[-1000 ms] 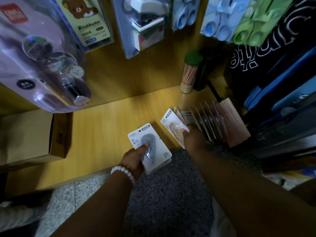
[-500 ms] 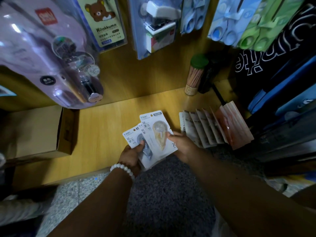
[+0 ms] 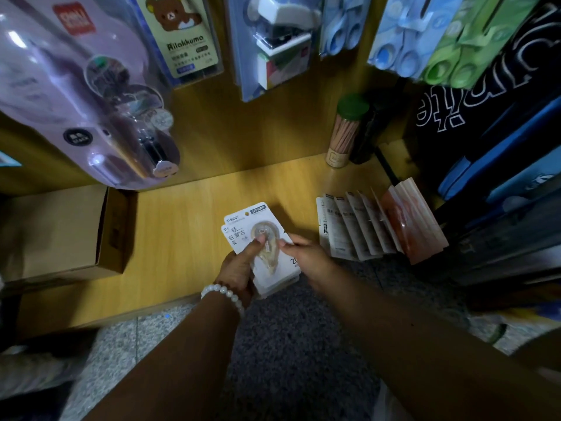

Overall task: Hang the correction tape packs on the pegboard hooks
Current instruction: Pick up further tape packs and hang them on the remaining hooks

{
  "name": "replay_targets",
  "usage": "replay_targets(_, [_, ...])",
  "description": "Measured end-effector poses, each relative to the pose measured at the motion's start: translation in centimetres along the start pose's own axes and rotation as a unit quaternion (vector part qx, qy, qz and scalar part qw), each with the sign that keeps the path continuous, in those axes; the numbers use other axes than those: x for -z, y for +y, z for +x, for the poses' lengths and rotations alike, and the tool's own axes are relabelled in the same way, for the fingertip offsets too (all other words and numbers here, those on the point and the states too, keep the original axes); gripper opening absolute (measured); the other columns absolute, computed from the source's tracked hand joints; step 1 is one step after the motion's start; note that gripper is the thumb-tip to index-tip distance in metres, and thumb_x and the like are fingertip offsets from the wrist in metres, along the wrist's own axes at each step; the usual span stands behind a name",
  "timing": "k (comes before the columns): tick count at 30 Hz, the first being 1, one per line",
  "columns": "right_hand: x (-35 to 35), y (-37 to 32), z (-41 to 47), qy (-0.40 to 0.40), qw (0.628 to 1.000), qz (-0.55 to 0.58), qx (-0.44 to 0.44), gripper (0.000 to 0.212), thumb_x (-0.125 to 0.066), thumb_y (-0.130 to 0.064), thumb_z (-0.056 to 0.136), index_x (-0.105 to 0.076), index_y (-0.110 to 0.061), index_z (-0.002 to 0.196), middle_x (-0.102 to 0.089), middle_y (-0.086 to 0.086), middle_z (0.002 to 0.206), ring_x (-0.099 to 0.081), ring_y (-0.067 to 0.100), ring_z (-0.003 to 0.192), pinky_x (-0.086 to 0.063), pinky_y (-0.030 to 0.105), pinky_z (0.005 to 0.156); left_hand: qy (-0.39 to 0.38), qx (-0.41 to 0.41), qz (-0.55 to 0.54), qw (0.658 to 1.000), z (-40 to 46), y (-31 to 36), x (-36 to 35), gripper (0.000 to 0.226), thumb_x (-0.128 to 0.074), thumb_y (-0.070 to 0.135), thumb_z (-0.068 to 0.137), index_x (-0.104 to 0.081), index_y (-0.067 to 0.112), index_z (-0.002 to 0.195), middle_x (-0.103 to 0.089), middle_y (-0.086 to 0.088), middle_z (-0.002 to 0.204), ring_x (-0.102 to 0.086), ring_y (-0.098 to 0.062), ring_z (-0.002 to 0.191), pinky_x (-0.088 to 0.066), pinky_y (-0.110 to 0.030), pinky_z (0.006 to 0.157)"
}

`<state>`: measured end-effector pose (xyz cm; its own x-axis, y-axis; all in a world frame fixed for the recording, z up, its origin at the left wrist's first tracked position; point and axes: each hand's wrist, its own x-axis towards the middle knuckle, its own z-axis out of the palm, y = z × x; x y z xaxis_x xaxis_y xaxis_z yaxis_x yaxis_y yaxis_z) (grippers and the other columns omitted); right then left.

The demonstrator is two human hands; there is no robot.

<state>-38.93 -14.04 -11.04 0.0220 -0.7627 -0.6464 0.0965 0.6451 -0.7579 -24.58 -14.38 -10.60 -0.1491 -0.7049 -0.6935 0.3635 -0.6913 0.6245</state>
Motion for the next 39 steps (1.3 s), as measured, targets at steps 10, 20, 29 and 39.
replay_targets(10, [2.4, 0.1, 1.4, 0.121, 0.971, -0.192, 0.074, 0.048, -0.03, -0.043, 0.102, -0.054, -0.019, 0.136, -0.051, 0.009, 0.141, -0.045, 0.028, 0.131, -0.033, 0.038, 0.111, 0.034, 0.01, -0.017, 0.999, 0.6, -0.5, 1.0, 0.06, -0.085, 0.038, 0.06, -0.067, 0.015, 0.113, -0.072, -0.018, 0.113, -0.066, -0.041, 0.108, -0.045, -0.069, 0.094])
replay_targets(20, [4.7, 1.8, 1.5, 0.288, 0.824, -0.448, 0.197, 0.048, -0.044, -0.035, 0.097, -0.053, -0.005, 0.134, -0.045, 0.018, 0.145, -0.036, 0.033, 0.137, -0.026, 0.039, 0.113, 0.036, 0.031, -0.017, 0.999, 0.5, -0.5, 1.2, 0.072, -0.082, 0.043, 0.059, -0.063, 0.014, 0.122, -0.069, -0.019, 0.12, -0.063, -0.043, 0.113, -0.041, -0.07, 0.097])
replay_targets(29, [10.0, 0.6, 1.9, 0.342, 0.839, -0.413, 0.092, 0.08, -0.055, -0.049, 0.09, -0.019, -0.015, 0.153, -0.019, 0.012, 0.16, -0.014, 0.033, 0.147, -0.012, 0.051, 0.119, 0.029, 0.028, -0.044, 0.998, 0.5, -0.8, 1.1, 0.061, -0.086, 0.034, 0.061, -0.066, 0.013, 0.115, -0.069, -0.02, 0.12, -0.064, -0.04, 0.112, -0.044, -0.065, 0.099])
replay_targets(39, [12.3, -0.8, 2.7, 0.406, 0.866, -0.285, 0.068, 0.073, -0.057, -0.037, 0.091, -0.026, -0.009, 0.15, -0.031, 0.017, 0.154, -0.028, 0.035, 0.142, -0.024, 0.051, 0.115, 0.031, 0.032, -0.043, 0.998, 0.6, -1.0, 0.8, 0.051, -0.081, 0.033, 0.066, -0.067, 0.014, 0.111, -0.07, -0.019, 0.117, -0.065, -0.04, 0.11, -0.045, -0.064, 0.1])
